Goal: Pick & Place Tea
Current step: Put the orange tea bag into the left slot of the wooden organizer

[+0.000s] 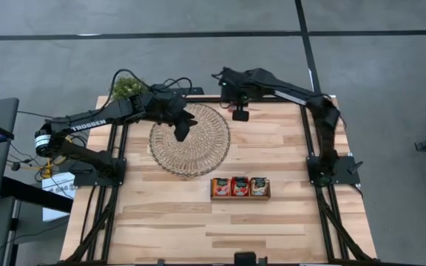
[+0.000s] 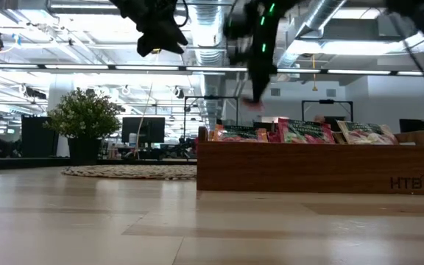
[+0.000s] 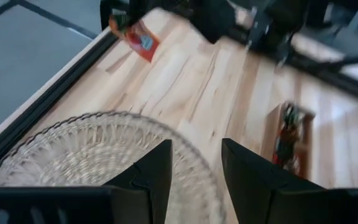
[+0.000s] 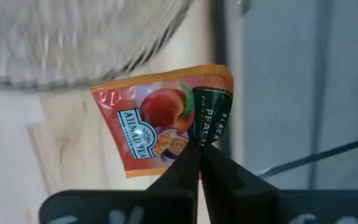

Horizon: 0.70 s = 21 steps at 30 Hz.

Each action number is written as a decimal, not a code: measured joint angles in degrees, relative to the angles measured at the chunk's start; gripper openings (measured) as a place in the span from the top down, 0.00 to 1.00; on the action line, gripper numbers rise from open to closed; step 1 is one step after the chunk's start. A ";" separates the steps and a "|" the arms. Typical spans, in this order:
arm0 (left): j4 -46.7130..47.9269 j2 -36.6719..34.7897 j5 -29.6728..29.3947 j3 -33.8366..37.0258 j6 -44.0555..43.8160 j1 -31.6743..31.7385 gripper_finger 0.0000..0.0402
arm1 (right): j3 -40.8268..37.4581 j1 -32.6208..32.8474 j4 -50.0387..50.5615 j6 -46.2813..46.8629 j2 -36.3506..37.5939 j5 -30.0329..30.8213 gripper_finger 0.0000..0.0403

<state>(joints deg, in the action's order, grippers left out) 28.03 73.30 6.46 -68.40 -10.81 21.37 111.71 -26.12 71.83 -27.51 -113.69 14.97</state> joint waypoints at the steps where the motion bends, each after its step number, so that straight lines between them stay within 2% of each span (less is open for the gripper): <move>1: -1.16 0.00 0.17 0.00 -1.33 0.00 0.67 | 0.05 0.93 -1.15 -0.01 1.95 0.82 1.00; 7: -14.07 0.00 4.73 0.00 -10.07 -0.85 0.67 | 0.08 7.96 -6.42 -0.02 10.56 3.71 1.00; 12: -22.55 0.00 4.80 0.00 -14.60 -3.42 0.67 | 0.10 14.65 -5.84 1.52 12.81 8.36 1.00; 21: -26.41 1.38 0.60 -0.07 -20.83 -8.73 0.67 | 0.10 23.09 -4.55 2.19 12.88 9.34 1.00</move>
<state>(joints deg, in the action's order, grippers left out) 1.62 74.67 7.06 -68.47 -31.65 12.63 111.81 -3.03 67.28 -25.31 -100.82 24.31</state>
